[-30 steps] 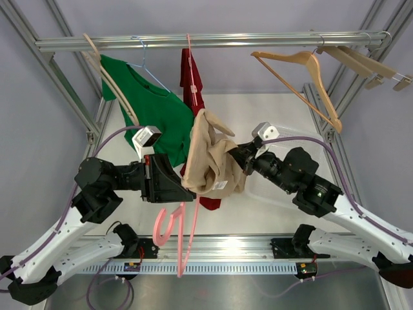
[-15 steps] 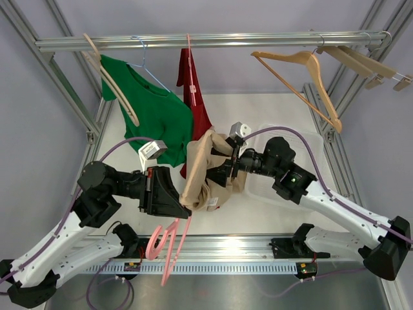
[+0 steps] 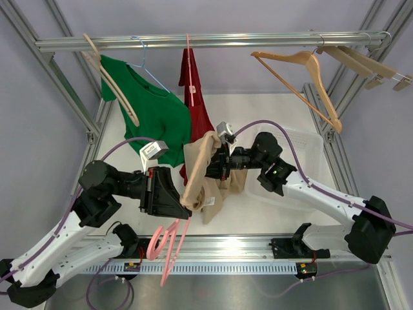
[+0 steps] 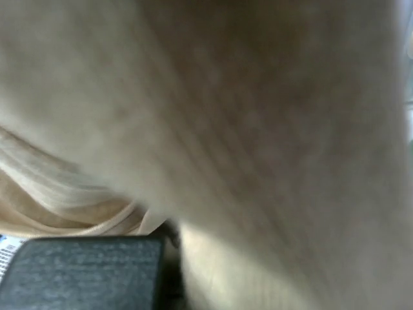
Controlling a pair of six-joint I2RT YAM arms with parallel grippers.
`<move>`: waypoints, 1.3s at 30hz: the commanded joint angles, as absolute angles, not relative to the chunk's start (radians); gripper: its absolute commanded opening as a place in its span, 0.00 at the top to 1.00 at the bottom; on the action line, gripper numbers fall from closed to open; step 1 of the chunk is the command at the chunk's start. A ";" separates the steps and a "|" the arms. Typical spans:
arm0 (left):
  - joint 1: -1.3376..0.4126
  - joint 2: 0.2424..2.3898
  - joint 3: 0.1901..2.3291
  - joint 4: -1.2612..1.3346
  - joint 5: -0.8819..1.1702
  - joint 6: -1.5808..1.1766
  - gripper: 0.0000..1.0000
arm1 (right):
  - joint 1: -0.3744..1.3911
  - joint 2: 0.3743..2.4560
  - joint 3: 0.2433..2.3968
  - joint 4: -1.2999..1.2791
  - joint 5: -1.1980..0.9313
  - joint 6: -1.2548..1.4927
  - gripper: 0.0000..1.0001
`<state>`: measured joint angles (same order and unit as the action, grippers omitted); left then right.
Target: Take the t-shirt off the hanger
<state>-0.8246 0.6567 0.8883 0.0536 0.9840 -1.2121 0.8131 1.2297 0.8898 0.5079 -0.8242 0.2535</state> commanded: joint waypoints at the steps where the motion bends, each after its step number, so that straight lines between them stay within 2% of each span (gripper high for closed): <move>1: -0.831 0.641 0.951 0.078 0.993 -1.192 1.00 | 0.804 1.244 0.911 0.669 -0.896 0.353 1.00; 6: -0.831 0.646 0.993 0.003 0.968 -1.111 1.00 | 0.804 1.103 0.862 0.535 -0.729 0.287 1.00; 11: -0.831 0.647 0.973 -0.054 0.969 -1.080 1.00 | 0.802 0.933 0.917 0.344 -0.395 0.212 1.00; 15: -0.833 0.621 0.962 -0.132 0.966 -1.040 1.00 | 0.802 0.907 1.095 0.183 -0.143 0.120 1.00; 24: -0.831 0.571 0.974 -0.281 0.957 -0.976 1.00 | 0.796 1.002 1.523 0.057 0.365 -0.130 1.00; 30: -0.831 0.555 0.953 -0.296 0.951 -0.954 1.00 | 0.772 1.078 1.739 -0.089 0.477 -0.274 1.00; 39: -0.831 0.607 0.966 -0.298 0.916 -0.942 1.00 | 0.537 1.241 2.002 -0.284 0.354 -0.229 1.00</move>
<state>-0.8265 0.5858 0.9401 -0.3130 0.9356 -0.9482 0.5953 1.2018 1.9263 -0.2207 0.3832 -0.2138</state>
